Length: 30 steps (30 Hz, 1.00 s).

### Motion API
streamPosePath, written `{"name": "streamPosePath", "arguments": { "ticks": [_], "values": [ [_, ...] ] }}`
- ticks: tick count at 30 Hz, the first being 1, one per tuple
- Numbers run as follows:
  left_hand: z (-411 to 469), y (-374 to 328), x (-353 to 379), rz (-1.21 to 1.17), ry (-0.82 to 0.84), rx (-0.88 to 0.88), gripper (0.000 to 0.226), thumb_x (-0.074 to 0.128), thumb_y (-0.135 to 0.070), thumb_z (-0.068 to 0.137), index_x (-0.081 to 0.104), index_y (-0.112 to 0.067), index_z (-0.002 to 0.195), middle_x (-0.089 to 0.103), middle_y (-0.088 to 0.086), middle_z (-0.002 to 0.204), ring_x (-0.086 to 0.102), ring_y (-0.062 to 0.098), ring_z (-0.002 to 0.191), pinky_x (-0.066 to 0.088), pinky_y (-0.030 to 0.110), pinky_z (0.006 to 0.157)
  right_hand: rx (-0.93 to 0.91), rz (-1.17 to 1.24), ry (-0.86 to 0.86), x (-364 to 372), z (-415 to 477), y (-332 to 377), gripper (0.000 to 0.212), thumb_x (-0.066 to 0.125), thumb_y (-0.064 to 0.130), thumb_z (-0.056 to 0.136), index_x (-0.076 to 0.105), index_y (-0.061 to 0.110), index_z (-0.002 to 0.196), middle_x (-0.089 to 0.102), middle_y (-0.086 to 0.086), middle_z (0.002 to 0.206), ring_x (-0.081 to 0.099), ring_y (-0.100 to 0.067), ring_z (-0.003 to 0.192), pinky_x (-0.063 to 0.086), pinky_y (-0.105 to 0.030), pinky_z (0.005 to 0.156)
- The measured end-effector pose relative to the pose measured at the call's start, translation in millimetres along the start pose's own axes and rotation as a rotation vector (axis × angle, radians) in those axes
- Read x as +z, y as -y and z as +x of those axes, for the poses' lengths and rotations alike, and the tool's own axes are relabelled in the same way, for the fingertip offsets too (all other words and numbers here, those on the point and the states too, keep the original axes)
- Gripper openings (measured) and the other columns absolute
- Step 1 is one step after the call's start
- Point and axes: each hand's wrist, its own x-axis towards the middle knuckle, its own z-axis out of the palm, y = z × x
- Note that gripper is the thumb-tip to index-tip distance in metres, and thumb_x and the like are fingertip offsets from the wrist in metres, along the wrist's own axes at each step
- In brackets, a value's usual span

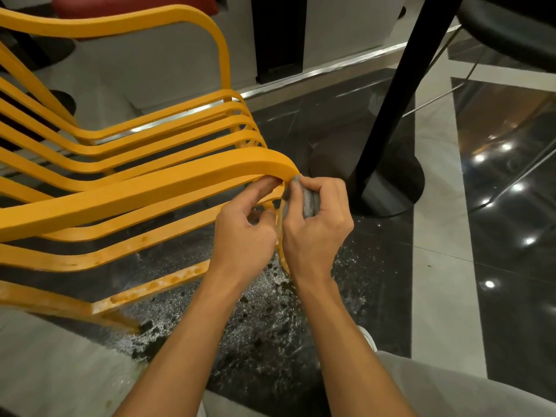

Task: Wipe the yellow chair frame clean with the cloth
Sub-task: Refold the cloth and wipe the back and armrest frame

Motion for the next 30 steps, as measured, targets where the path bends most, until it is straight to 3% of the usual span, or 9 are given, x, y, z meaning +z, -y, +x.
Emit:
{"name": "streamPosePath", "arguments": {
  "ticks": [4,10,17,21,26,30],
  "values": [
    [-3.0,-1.6,-1.9,0.031,0.01,-0.01,0.061,0.055,0.008,0.101,0.064,-0.041,0.135,0.067,-0.024,0.137,0.056,-0.007,0.134,0.047,0.026,0.114,0.023,0.006,0.023,-2.2,-6.6,-3.4,0.005,0.074,-0.002,0.092,0.07,0.001,0.091,0.062,-0.008,0.09,0.057,-0.005,0.081,0.041,-0.008,0.074],
    [0.3,3.1,-6.8,0.02,-0.013,-0.026,0.059,0.053,0.011,0.099,0.066,-0.028,0.143,0.069,-0.017,0.137,0.061,0.003,0.133,0.054,0.041,0.111,-0.048,0.06,0.004,-0.5,11.5,20.2,0.003,0.073,-0.001,0.094,0.072,-0.003,0.093,0.063,-0.012,0.095,0.062,-0.011,0.084,0.046,-0.012,0.076],
    [-1.7,2.9,-12.4,0.094,-0.052,-0.074,0.058,0.052,0.011,0.1,0.066,-0.027,0.142,0.072,-0.018,0.129,0.062,-0.001,0.128,0.053,0.04,0.111,0.012,0.033,-0.013,-3.3,8.3,14.9,0.002,0.074,-0.002,0.092,0.073,-0.002,0.09,0.061,-0.01,0.092,0.06,-0.008,0.079,0.046,-0.01,0.071],
    [-0.9,3.7,-12.9,0.098,-0.073,-0.089,0.056,0.052,0.011,0.1,0.065,-0.024,0.141,0.074,-0.016,0.125,0.066,-0.001,0.12,0.059,0.039,0.101,-0.092,0.053,0.013,1.8,12.4,26.1,0.002,0.073,-0.002,0.094,0.074,-0.004,0.095,0.06,-0.013,0.093,0.06,-0.01,0.079,0.045,-0.009,0.074],
    [-3.8,-1.7,-14.5,0.136,-0.084,-0.104,0.057,0.05,0.011,0.101,0.065,-0.027,0.14,0.074,-0.017,0.124,0.063,-0.003,0.123,0.053,0.034,0.108,0.008,0.037,0.008,-4.7,6.6,10.4,0.002,0.073,-0.002,0.093,0.074,-0.002,0.091,0.06,-0.01,0.093,0.061,-0.009,0.078,0.045,-0.009,0.072],
    [-2.0,-0.3,-15.0,0.119,-0.099,-0.109,0.054,0.052,0.01,0.1,0.066,-0.026,0.138,0.075,-0.016,0.121,0.065,-0.001,0.121,0.056,0.037,0.106,-0.078,0.067,0.013,2.7,8.7,25.6,0.002,0.073,-0.002,0.094,0.074,-0.004,0.094,0.06,-0.013,0.093,0.06,-0.012,0.079,0.047,-0.012,0.072]
  ]
}}
